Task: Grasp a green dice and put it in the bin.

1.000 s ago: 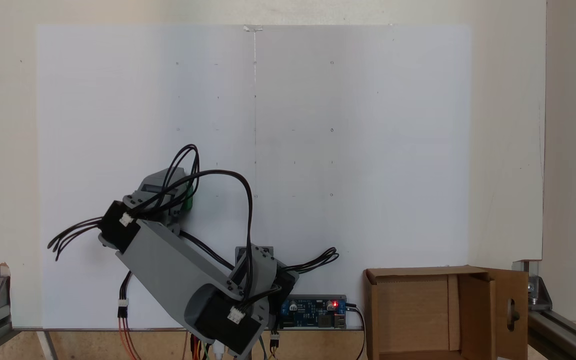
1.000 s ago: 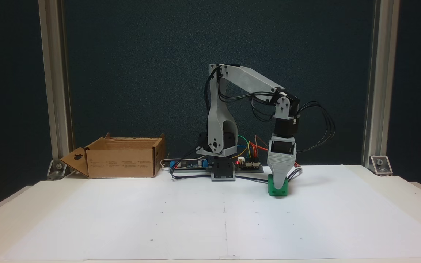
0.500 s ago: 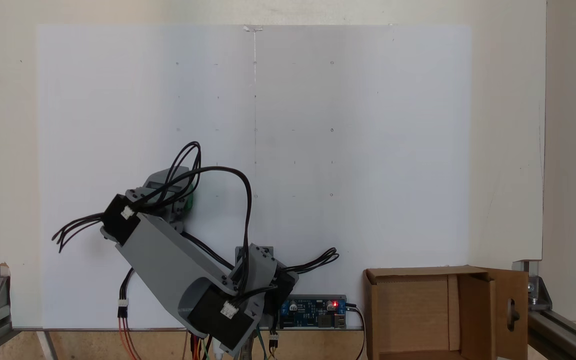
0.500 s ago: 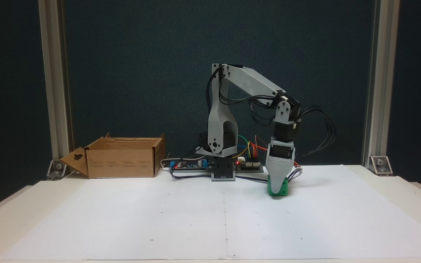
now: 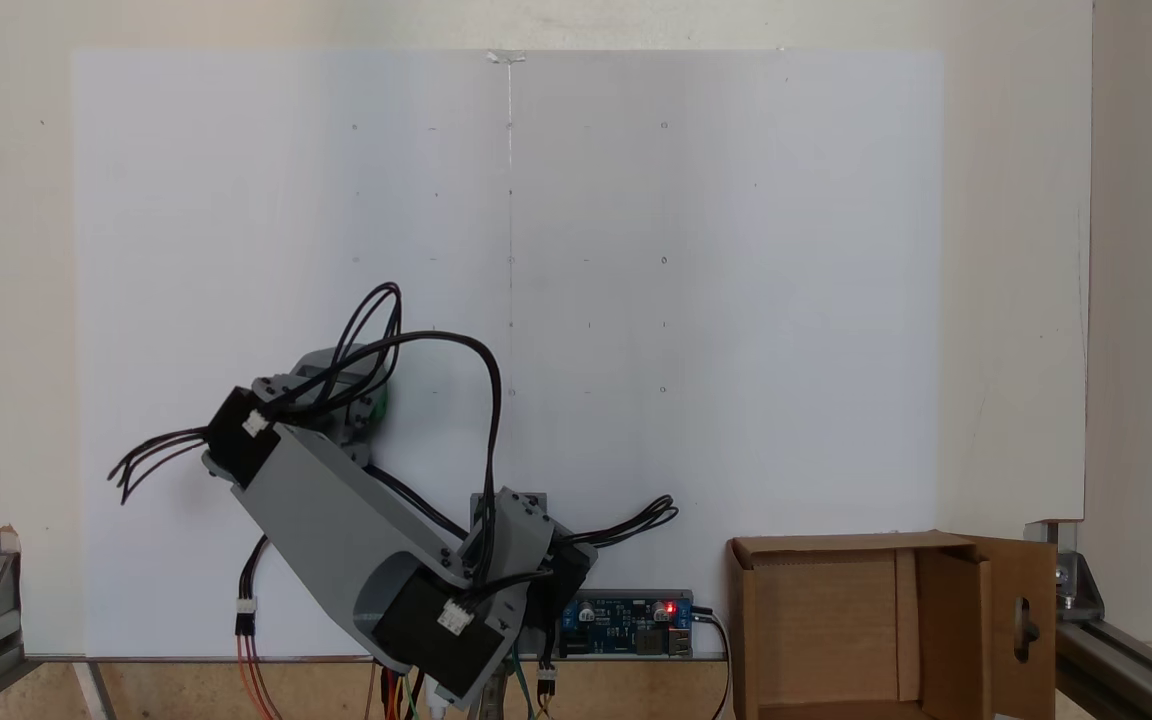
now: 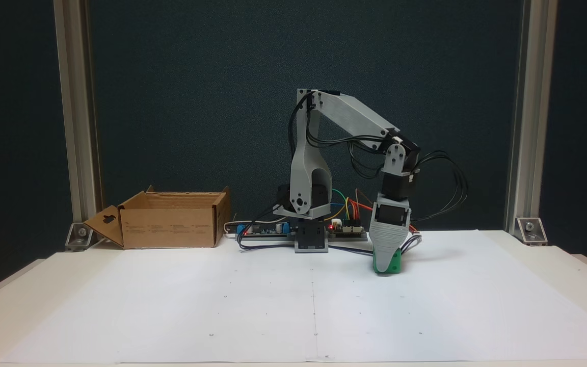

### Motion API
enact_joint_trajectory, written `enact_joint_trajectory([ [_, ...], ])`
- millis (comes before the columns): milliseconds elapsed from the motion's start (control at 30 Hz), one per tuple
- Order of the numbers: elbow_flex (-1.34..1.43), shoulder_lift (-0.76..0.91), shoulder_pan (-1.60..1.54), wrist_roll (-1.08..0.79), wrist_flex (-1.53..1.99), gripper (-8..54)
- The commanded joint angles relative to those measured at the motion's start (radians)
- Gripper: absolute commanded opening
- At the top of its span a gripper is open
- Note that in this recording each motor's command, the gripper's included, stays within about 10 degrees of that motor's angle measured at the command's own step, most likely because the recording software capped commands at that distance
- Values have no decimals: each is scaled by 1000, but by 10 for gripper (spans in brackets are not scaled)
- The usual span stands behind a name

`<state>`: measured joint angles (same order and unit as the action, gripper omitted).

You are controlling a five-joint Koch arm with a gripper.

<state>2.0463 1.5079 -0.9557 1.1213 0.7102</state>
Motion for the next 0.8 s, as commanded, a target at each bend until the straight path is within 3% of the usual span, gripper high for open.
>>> enact_joint_trajectory([
  [0, -12, 2, 0, -32, 2, 332],
  [300, -11, -2, 0, -32, 2, 120],
  [767, -87, 118, 38, -78, 101, 120],
])
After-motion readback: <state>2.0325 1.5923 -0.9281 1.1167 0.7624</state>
